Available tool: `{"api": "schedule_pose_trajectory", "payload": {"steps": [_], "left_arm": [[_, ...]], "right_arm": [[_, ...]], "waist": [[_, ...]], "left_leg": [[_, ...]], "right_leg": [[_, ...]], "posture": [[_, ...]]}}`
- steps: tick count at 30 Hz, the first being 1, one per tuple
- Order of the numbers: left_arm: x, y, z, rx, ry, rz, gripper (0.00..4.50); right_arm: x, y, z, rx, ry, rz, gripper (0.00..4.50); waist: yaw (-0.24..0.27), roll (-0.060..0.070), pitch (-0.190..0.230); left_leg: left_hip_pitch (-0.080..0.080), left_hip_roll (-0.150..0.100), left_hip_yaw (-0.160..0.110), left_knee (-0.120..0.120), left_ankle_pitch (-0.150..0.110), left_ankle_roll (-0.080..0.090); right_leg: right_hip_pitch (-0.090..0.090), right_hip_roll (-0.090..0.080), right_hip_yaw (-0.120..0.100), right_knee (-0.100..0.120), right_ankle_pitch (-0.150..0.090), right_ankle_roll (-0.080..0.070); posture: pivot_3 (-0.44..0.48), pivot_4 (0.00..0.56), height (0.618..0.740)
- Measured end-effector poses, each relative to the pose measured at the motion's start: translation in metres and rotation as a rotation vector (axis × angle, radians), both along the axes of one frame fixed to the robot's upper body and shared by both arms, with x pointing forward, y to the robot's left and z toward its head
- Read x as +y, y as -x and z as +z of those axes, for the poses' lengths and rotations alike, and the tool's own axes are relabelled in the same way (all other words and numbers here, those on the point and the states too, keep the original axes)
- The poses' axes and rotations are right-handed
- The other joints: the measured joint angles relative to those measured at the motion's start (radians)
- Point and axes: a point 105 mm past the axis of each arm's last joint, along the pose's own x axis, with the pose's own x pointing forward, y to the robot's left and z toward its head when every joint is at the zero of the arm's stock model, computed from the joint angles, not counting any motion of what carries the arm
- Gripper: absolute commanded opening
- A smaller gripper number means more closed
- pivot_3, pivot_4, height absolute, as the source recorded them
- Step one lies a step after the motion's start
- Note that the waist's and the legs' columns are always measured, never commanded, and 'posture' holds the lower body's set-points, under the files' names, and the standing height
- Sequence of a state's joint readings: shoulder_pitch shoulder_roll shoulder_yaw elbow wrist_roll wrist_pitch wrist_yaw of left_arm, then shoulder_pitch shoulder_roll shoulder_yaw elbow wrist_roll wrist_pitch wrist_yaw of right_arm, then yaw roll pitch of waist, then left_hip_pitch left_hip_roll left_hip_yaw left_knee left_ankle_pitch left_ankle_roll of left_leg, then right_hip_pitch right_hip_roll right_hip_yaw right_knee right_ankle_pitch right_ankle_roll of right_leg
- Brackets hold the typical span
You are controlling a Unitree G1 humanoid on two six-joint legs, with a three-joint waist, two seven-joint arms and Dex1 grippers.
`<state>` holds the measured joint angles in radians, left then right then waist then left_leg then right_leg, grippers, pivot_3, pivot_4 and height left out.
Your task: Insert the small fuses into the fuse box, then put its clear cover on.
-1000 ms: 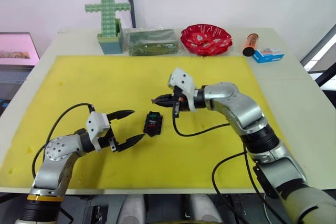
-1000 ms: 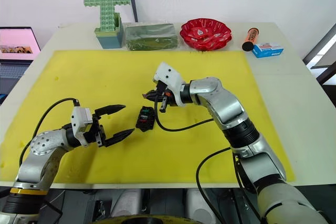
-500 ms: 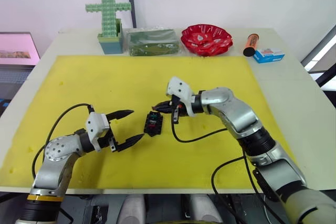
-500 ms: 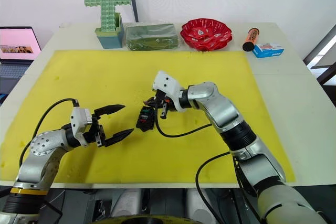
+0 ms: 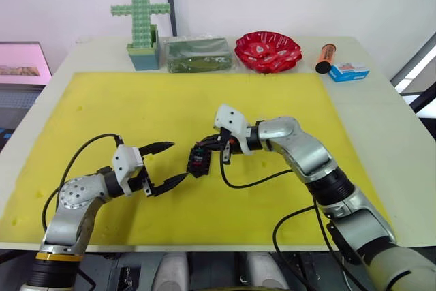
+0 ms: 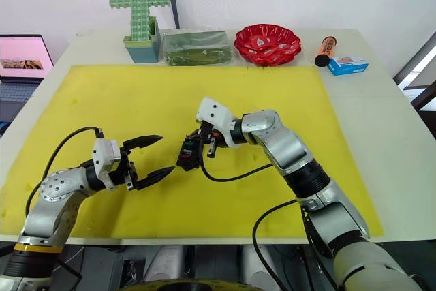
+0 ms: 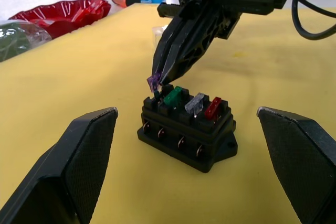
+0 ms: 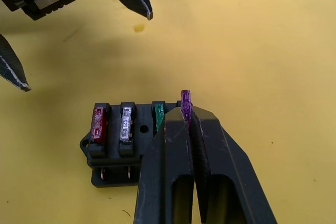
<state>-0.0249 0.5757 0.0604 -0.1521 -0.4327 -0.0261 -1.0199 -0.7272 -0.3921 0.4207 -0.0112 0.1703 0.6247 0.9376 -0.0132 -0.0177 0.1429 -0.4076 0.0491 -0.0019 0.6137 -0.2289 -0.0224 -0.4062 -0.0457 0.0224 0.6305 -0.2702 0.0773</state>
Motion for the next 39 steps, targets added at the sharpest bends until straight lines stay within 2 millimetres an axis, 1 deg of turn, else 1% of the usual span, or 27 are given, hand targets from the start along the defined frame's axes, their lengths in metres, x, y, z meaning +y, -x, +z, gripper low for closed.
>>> {"api": "schedule_pose_trajectory", "payload": {"steps": [3,9,12,25,34,39], "left_arm": [[-0.002,0.0,0.003,-0.009,-0.001,-0.007,4.5],[-0.002,0.001,0.002,-0.001,-0.002,-0.008,4.5],[-0.001,0.002,-0.001,0.008,-0.002,-0.007,4.5],[0.004,0.004,-0.009,0.011,-0.005,-0.003,4.5],[0.003,0.003,-0.006,0.008,-0.005,0.0,4.5],[0.002,0.003,-0.004,0.004,-0.005,0.0,4.5]], "right_arm": [[-0.001,-0.001,-0.003,0.006,0.009,-0.004,0.03],[-0.001,-0.002,-0.006,0.002,0.026,-0.012,0.03],[0.002,-0.002,-0.006,0.009,0.017,-0.012,0.03],[0.002,-0.004,-0.004,0.051,0.021,-0.032,0.03],[0.004,-0.006,-0.007,0.025,0.026,-0.025,0.03],[0.005,-0.006,-0.007,-0.019,0.047,0.0,0.03]], "waist": [[0.0,0.0,0.0],[0.0,0.0,0.0],[-0.001,0.0,0.0],[0.0,0.0,0.0],[-0.001,0.0,0.0],[-0.001,0.0,0.0]], "left_leg": [[0.0,0.0,0.0,0.0,0.0,0.0],[0.0,0.0,0.0,0.0,0.0,0.0],[0.0,0.0,0.0,0.0,0.0,0.0],[0.0,0.0,0.0,0.0,0.0,0.0],[0.001,0.0,0.0,0.0,0.0,0.0],[0.001,0.0,0.0,0.0,0.0,0.0]], "right_leg": [[0.0,0.0,0.0,0.0,0.001,0.001],[0.0,0.0,0.0,0.0,0.001,0.001],[0.0,0.0,0.0,0.0,0.001,0.001],[0.0,0.0,0.0,0.0,0.001,0.001],[0.001,0.0,0.0,0.0,0.001,0.002],[0.001,0.0,0.0,0.001,0.001,0.002]], "posture": [[0.0,0.15,0.74],[0.0,0.15,0.74],[0.0,0.15,0.74],[0.0,0.15,0.74],[0.0,0.15,0.74],[0.0,0.15,0.74]]}}
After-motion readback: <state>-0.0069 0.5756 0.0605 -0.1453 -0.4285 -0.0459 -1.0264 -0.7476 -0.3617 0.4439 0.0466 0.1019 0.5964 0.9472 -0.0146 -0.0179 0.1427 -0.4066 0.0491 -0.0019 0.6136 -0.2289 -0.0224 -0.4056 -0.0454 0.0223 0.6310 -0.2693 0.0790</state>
